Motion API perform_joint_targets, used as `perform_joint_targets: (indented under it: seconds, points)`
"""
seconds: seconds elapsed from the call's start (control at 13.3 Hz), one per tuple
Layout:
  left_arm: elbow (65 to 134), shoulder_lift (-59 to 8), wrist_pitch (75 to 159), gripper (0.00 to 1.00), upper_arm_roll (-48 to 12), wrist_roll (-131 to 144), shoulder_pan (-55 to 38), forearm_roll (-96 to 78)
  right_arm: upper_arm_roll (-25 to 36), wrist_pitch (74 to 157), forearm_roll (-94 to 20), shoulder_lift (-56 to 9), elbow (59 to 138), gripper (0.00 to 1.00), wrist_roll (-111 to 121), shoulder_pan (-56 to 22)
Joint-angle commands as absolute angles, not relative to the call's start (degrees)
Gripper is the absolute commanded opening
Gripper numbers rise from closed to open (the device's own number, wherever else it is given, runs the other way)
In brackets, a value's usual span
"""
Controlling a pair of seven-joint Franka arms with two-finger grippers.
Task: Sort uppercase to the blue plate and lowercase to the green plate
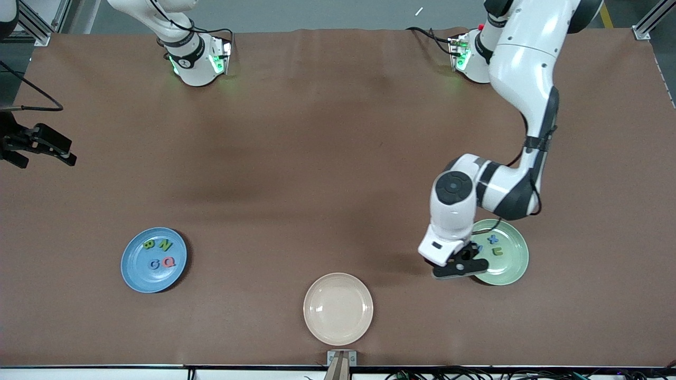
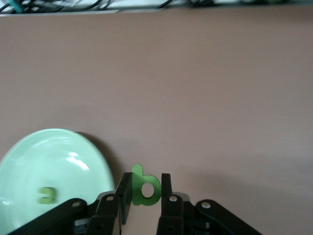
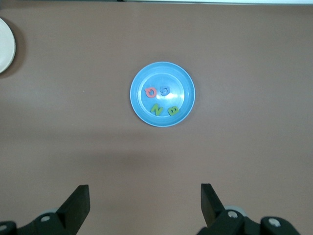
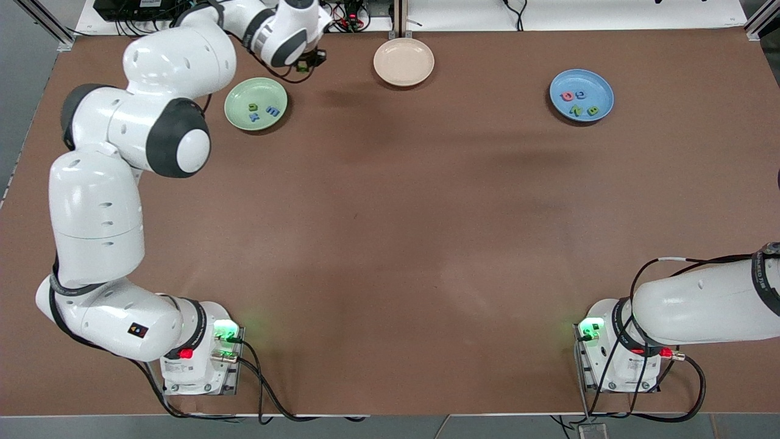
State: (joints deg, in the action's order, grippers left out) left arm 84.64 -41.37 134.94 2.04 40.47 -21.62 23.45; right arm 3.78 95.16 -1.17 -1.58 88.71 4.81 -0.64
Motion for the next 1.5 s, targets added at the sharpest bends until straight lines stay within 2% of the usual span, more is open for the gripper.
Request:
perform_joint_targets:
  seconds: [0.0, 0.22, 0.3, 0.45, 0.6, 1.05, 1.27, 1.43]
  points:
    - [93.22, -37.71, 135.18, 0.03, 1.49, 36.31, -18.02, 23.91, 3.43, 93.51, -0.62, -2.89, 86.75, 1.00, 4.04, 0.35]
    - [95.97, -37.53, 135.18, 0.05, 1.32, 33.76, -13.37, 23.99, 3.43, 93.69, -0.97, -4.13, 86.57, 1.00, 3.87, 0.35]
    - [96.06, -37.88, 135.18, 0.25, 1.32, 33.75, -12.75, 23.82, 3.43, 93.69, -0.97, -4.13, 86.57, 1.00, 3.78, 0.35]
    - [95.71, -37.36, 135.18, 1.00, 1.23, 34.02, -11.78, 22.60, 3.43, 93.60, -0.97, -4.13, 86.57, 1.00, 3.78, 0.26]
    - [95.62, -34.64, 134.83, 1.00, 0.79, 33.75, -10.99, 21.36, 3.43, 93.69, -1.05, -4.13, 86.05, 1.00, 3.69, 0.26]
    - [95.27, -21.99, 124.73, 1.00, 0.35, 33.66, -10.99, 16.73, 3.43, 93.87, -1.05, -4.13, 85.43, 1.00, 4.13, 0.35]
    - [95.19, -15.32, 117.18, 1.00, 0.26, 27.63, -11.08, 10.83, 3.43, 93.78, -0.88, -4.13, 85.34, 1.00, 4.22, 0.35]
    - [93.35, -11.01, 107.81, 1.00, 0.35, 22.00, -11.07, 7.40, 3.43, 93.69, -0.70, -4.13, 85.34, 1.00, 4.22, 0.35]
